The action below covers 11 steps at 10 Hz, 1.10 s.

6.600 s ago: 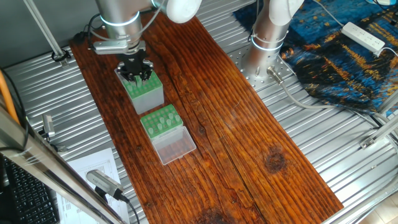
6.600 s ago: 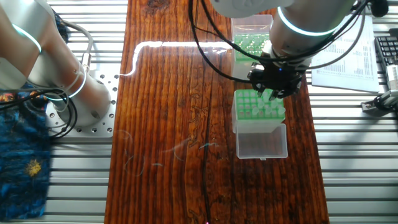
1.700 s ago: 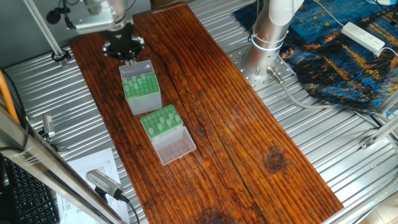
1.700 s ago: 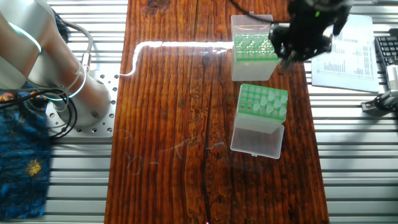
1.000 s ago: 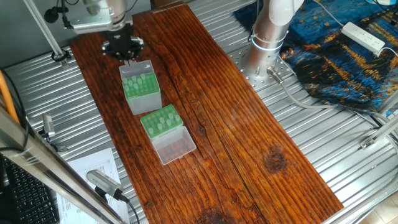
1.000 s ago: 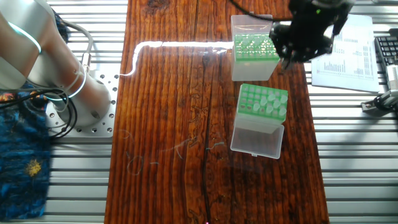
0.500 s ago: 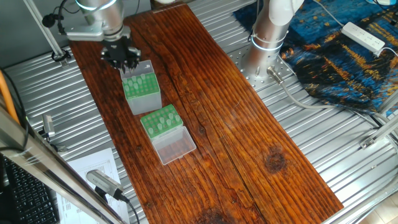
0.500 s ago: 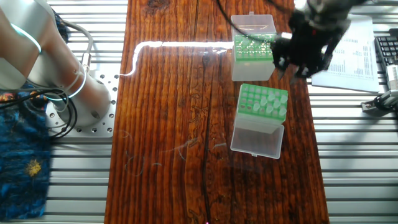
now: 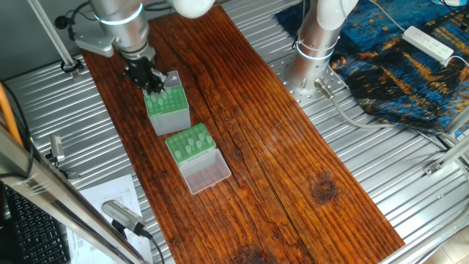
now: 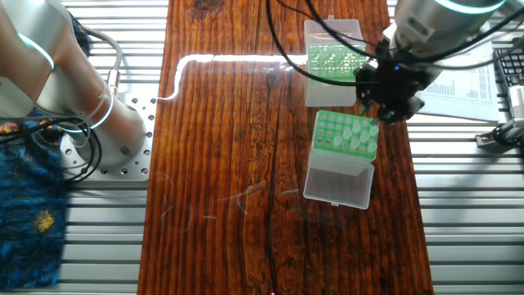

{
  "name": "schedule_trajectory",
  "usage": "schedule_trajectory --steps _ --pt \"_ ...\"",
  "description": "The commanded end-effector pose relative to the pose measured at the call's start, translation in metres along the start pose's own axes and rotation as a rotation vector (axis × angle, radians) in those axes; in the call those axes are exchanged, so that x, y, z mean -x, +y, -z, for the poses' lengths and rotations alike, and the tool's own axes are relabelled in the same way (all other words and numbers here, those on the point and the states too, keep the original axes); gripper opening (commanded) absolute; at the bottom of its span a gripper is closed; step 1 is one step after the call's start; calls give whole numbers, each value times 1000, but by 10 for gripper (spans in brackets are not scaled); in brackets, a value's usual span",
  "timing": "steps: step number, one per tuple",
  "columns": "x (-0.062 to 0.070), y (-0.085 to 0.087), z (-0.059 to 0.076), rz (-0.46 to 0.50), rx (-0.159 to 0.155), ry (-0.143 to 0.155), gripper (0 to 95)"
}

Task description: Transfer all large pipette tips from one holder to another

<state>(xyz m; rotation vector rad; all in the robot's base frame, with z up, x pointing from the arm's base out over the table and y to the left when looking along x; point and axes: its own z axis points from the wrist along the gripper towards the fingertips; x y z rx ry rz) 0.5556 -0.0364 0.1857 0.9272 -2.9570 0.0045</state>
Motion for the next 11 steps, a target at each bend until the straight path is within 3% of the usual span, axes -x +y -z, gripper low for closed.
schedule_trajectory --steps 1,6,7,8,11 --pt "1 11 -21 -164 0 -9 190" --pt "-3 12 -23 -232 -13 4 190" --pt "-3 12 -23 -252 -22 40 190" --pt "-3 12 -23 -276 -30 57 190" --pt "-3 12 -22 -285 -55 20 190"
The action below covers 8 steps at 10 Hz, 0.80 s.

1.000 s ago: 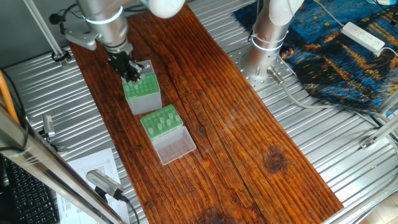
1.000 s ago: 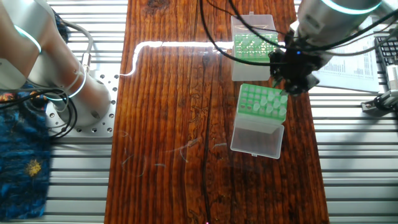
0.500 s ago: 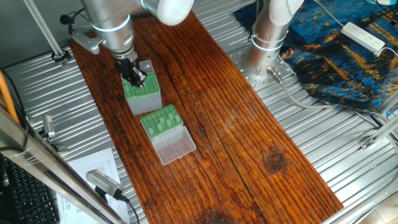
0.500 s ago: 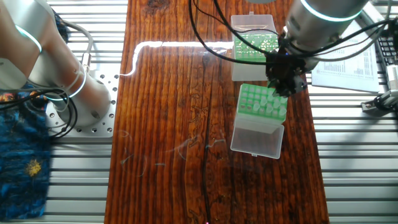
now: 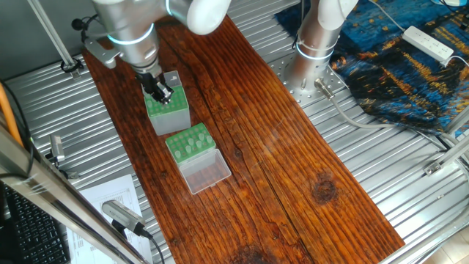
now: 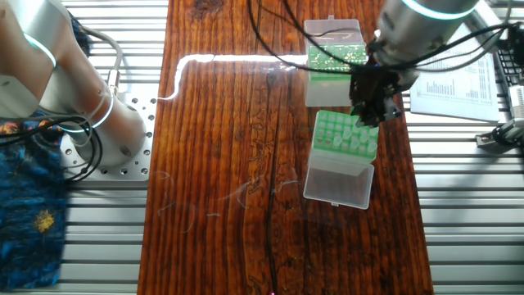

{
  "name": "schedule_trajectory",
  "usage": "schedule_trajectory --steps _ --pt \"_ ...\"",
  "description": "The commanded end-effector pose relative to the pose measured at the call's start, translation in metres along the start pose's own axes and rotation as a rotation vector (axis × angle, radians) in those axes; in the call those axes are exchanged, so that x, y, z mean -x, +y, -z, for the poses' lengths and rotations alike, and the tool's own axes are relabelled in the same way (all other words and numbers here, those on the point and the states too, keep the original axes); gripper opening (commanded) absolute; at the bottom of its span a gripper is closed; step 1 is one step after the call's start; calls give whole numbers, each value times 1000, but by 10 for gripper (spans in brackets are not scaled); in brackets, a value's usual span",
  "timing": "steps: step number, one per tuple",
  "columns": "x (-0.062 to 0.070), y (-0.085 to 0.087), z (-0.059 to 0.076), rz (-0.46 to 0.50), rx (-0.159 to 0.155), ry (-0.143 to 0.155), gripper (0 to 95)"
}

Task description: Transfer all large pipette tips from one holder to another

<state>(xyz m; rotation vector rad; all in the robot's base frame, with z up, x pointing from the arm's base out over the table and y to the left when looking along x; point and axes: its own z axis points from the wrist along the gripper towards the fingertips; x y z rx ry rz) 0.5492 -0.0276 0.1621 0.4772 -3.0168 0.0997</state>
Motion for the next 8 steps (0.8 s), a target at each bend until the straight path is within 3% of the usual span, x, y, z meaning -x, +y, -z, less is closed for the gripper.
schedule_trajectory --steps 1,5,8 --pt "-6 -2 1 3 -12 -57 190" --pt "-8 -8 -1 14 -13 -73 190" --pt "-7 -8 -3 81 -13 -87 190"
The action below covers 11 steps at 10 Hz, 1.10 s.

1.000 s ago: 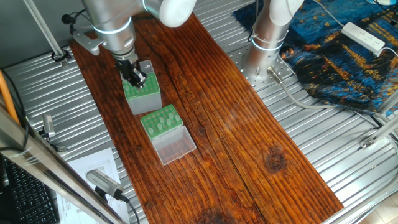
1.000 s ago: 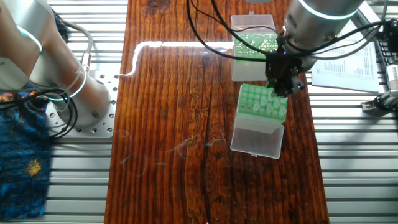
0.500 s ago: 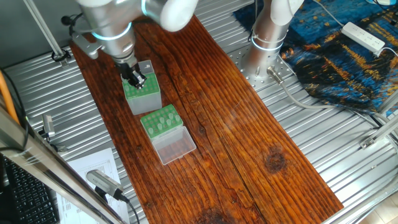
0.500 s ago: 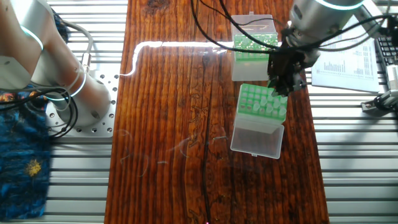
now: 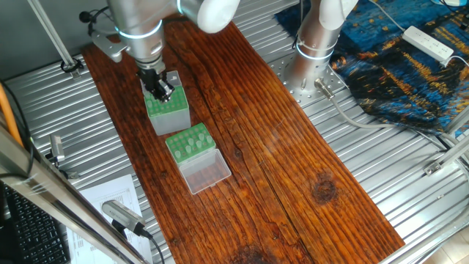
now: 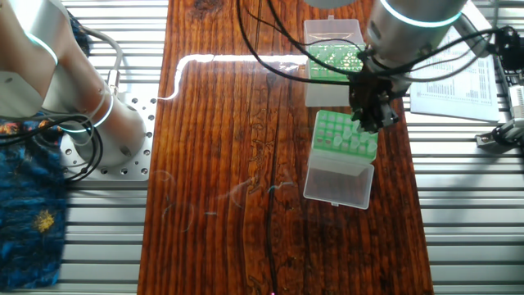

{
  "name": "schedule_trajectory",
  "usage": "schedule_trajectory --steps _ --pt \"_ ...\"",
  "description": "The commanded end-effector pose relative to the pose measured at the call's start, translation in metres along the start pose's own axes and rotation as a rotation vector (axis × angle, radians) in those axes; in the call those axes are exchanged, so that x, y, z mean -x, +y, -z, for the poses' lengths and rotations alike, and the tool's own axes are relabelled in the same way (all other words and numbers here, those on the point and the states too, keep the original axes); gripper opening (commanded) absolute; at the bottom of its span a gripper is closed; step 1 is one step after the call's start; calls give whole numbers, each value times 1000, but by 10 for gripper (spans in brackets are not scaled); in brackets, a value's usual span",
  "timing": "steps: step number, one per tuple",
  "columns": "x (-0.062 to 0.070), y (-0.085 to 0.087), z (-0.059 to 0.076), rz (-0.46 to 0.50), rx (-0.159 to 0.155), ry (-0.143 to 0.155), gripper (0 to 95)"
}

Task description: Transfer all large pipette tips from one holder to another

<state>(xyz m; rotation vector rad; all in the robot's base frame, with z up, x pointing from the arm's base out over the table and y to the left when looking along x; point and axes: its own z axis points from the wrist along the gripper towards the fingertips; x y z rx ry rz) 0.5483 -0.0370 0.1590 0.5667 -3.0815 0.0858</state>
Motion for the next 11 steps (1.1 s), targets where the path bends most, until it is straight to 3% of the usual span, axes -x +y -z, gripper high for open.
schedule_trajectory --steps 1,11 --pt "-3 1 2 59 -12 -4 190" --pt "-2 -1 -6 93 -5 4 190"
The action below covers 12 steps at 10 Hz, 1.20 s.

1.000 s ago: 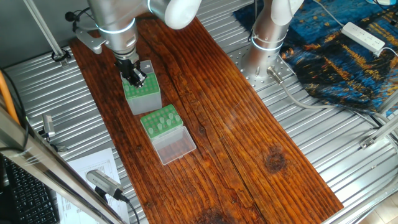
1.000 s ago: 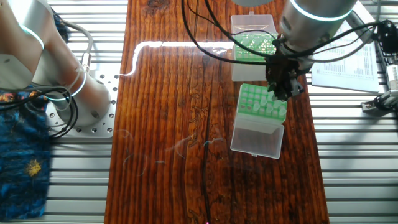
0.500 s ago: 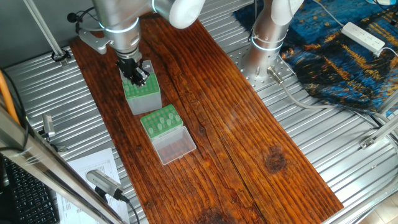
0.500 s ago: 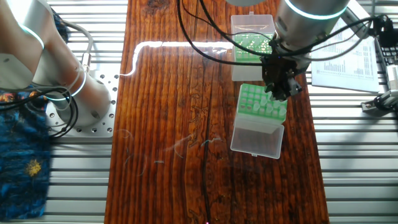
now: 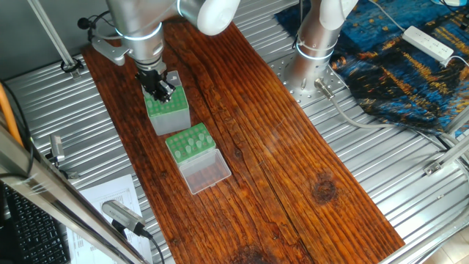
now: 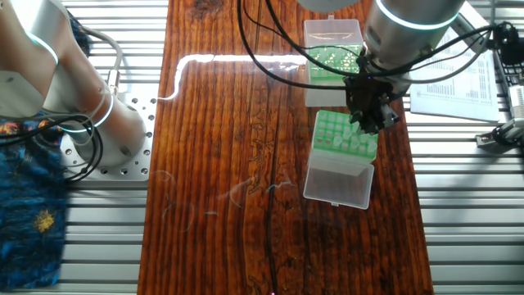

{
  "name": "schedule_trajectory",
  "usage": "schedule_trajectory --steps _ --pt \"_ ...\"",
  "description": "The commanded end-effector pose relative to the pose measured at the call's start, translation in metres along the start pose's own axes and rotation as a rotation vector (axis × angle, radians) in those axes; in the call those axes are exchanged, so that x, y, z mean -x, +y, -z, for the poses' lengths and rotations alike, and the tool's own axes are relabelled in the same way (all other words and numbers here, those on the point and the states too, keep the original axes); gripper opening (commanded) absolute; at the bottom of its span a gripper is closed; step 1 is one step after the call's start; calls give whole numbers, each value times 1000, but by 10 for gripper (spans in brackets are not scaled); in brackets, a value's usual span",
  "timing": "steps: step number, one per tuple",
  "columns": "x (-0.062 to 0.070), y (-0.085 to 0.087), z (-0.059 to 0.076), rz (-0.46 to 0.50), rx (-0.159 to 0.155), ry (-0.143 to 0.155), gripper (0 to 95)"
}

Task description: Transfer all large pipette tips from one holder to another

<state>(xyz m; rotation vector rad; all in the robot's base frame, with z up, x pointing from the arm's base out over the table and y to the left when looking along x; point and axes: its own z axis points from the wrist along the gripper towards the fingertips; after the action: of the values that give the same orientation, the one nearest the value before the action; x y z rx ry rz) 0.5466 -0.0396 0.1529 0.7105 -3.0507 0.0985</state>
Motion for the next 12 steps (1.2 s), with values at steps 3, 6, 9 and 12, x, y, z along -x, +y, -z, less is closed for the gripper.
schedule_trajectory --steps 3,6,9,12 --pt "-1 0 0 14 12 12 190" --pt "-1 0 -3 23 15 12 190" --pt "-1 0 -5 29 17 11 0" --pt "-1 0 -5 30 16 11 0"
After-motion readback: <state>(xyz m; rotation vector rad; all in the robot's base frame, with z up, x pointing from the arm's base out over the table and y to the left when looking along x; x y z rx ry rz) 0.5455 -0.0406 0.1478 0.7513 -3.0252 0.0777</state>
